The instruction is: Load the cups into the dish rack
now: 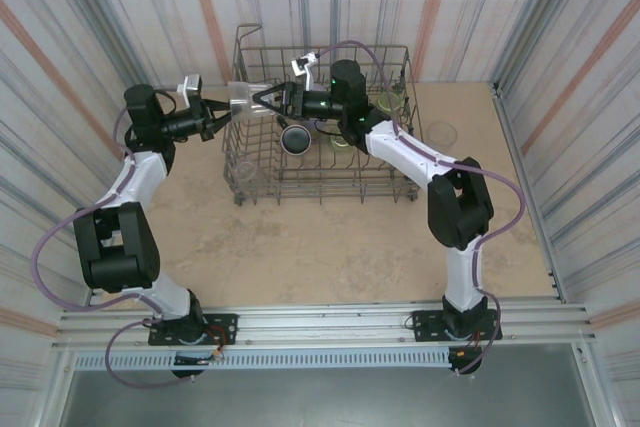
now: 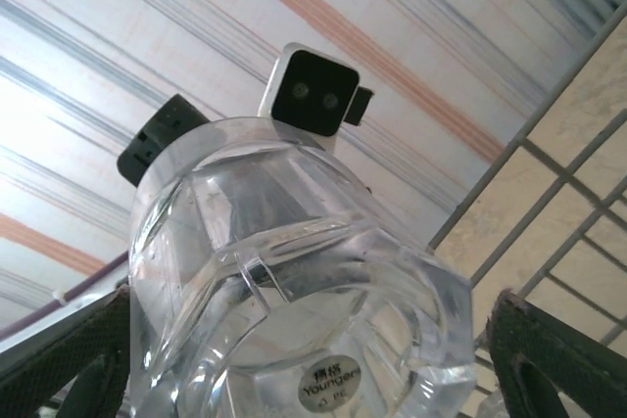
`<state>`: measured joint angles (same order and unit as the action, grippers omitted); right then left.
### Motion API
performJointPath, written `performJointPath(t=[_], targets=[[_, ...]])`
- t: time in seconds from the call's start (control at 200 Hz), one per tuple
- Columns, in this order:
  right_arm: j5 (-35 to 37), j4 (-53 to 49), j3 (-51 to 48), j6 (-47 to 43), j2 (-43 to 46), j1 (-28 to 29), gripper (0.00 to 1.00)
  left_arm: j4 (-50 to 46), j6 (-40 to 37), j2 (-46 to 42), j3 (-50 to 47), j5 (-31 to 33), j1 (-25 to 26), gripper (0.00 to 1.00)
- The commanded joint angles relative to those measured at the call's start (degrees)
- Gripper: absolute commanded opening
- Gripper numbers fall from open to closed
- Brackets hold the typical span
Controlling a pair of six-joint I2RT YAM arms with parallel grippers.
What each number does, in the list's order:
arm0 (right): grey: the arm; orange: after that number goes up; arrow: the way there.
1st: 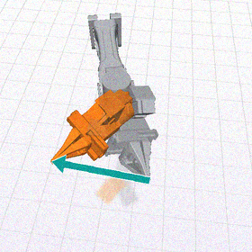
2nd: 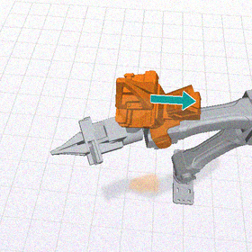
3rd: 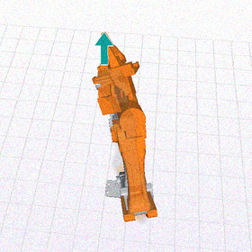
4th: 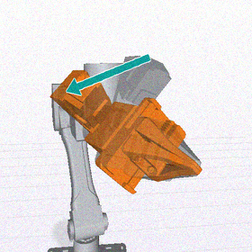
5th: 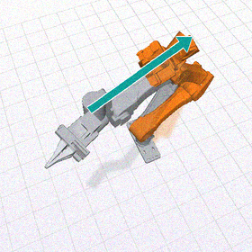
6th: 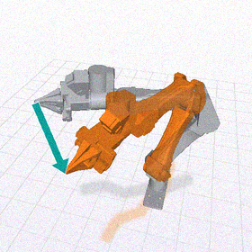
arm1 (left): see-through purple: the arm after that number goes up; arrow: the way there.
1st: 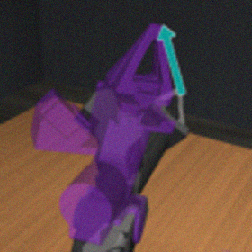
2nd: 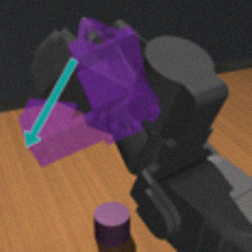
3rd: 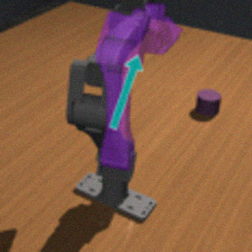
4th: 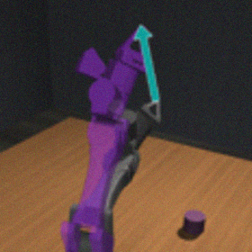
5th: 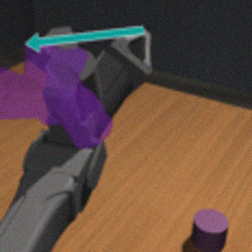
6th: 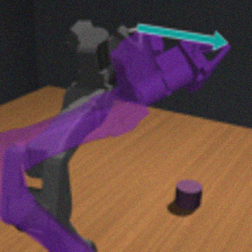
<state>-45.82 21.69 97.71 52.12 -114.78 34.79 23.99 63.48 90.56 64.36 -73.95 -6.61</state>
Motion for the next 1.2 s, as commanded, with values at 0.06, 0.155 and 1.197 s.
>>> performJointPath(t=[0.06,0.155,1.197], targets=[[-3.46,8.61,1.26,5.46,-1.85,-0.15,0.85,2.91,0.86,-0.83,0.03,-2.16,0.46,0.00],[-3.61,11.66,0.02,6.71,-1.64,-0.24,0.77,2.83,1.03,-0.51,-0.10,-2.25,0.46,0.00],[2.67,-10.60,2.69,-5.91,2.73,-2.31,0.40,-18.78,-16.14,-5.44,1.91,4.91,-10.93,0.77]])
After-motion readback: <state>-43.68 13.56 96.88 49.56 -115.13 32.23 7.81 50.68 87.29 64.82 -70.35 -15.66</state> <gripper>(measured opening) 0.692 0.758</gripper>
